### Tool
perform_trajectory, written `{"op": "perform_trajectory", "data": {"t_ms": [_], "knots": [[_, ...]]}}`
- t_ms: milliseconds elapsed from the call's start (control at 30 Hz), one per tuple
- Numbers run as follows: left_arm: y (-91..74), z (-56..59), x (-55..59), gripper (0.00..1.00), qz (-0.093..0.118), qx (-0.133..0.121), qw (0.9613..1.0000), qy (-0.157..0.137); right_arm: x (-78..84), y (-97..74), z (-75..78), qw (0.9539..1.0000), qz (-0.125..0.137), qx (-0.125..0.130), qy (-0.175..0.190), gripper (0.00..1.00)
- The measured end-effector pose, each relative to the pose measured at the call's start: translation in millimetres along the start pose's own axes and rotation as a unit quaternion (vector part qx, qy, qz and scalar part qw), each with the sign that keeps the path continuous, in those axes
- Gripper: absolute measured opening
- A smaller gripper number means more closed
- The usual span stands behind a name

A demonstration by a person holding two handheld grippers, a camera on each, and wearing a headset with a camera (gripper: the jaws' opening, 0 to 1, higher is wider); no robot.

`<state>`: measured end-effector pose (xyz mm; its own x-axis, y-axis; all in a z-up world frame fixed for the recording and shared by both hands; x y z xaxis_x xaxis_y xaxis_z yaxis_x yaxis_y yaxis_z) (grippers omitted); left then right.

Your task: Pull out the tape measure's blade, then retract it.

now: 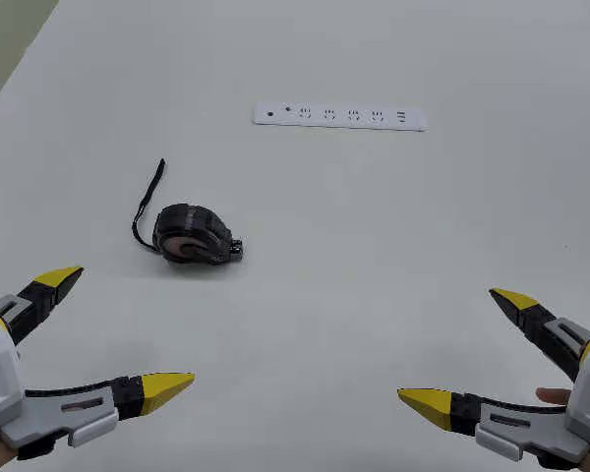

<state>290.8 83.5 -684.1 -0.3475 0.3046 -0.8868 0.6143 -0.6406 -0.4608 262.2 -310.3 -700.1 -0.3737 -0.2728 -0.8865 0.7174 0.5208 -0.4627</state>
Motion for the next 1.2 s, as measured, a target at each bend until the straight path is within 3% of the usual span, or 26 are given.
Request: {"op": "perform_trajectory", "data": {"t_ms": [433, 933, 1200], "knots": [[2.0, 3.9, -1.3, 1.00, -0.002, 0.004, 1.0000, 0.002, 0.2, -0.4, -1.6, 1.0000, 0.001, -0.004, 0.002, 1.00], [3.8, 0.8, -5.1, 1.00, -0.005, 0.007, 0.9999, 0.013, -0.4, -0.4, -1.3, 1.0000, -0.002, -0.006, -0.005, 0.99], [10.1, -0.8, -8.0, 1.00, -0.011, 0.021, 0.9995, 0.022, -2.9, 2.3, 1.2, 0.9997, -0.006, -0.020, -0.011, 0.97]]}}
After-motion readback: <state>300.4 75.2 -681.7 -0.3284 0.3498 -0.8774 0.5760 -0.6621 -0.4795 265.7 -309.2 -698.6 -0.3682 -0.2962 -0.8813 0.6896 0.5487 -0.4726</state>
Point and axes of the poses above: the centre of the closed fingertips' face, and the gripper's own axes: y roughly forward along the fingers, z roughly to its right, x roughly out of its underside, the point moved 9 cm from there along -y, roughly backward along the fingers, and after that the axes turned 4 degrees about x, right-handed, at the moved point
